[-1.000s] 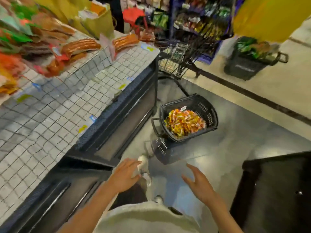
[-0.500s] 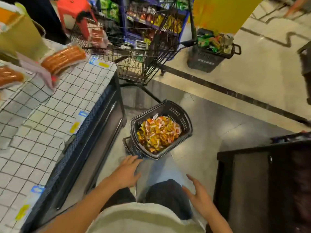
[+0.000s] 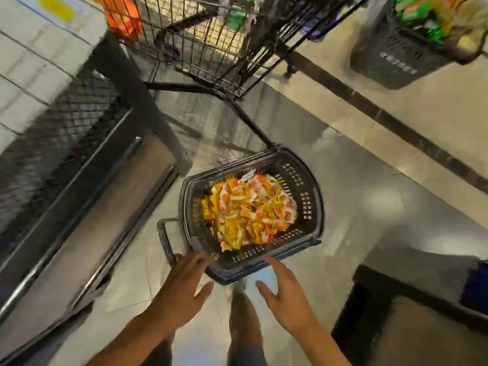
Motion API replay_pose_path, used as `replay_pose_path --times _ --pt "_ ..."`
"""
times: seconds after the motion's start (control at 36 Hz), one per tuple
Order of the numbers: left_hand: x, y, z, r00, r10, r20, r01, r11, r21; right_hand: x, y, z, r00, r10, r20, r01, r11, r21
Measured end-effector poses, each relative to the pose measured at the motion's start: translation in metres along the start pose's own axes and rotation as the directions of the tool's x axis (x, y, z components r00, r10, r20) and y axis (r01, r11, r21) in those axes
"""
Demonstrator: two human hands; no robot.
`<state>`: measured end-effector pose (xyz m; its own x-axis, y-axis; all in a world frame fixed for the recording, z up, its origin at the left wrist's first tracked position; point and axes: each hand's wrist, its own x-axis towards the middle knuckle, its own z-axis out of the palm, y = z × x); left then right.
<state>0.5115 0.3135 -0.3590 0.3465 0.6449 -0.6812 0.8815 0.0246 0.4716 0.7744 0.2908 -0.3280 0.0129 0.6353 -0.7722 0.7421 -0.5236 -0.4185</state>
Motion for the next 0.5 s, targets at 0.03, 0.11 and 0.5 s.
replay_pose_path --times 0.03,0.11,0.5 --pt "0.019 -0.003 0.013 1.0 -0.02 0.006 0.02 1.0 -0.004 0.024 0.007 0.0 1.0 -0.024 0.016 0.024 1.0 -0.018" --pt "0.068 -0.012 0.048 0.997 -0.067 0.036 0.067 0.998 0.002 0.091 0.027 -0.003 0.997 -0.057 0.053 0.061 0.995 -0.079" --pt "0.225 -0.057 0.13 0.962 -0.223 0.159 0.225 0.974 0.007 0.291 0.093 0.054 0.993 0.033 0.111 0.022 0.888 -0.46"
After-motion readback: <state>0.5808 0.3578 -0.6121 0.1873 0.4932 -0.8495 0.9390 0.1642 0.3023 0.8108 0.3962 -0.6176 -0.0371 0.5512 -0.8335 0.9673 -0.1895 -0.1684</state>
